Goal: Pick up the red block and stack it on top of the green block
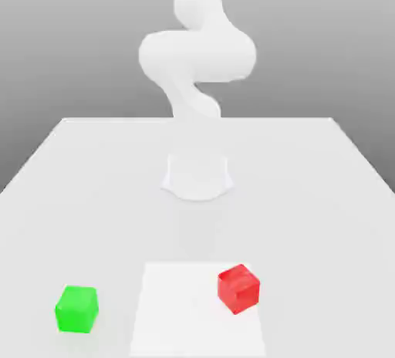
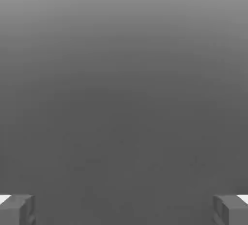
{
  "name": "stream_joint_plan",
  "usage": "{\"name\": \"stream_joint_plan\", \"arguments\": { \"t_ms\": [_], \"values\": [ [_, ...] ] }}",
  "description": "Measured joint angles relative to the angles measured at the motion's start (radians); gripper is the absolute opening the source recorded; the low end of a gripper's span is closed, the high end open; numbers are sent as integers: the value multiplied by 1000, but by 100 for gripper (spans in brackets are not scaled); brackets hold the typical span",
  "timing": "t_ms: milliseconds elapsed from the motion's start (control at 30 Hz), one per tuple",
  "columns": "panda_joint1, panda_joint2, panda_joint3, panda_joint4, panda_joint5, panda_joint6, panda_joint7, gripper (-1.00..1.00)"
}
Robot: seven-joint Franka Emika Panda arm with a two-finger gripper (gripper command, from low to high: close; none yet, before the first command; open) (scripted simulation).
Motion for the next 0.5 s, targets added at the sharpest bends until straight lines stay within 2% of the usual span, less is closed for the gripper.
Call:
{"name": "stream_joint_plan", "arguments": {
  "t_ms": [500],
  "values": [
    [129, 554, -12, -285, 19, 312, -281, 0]
  ]
}}
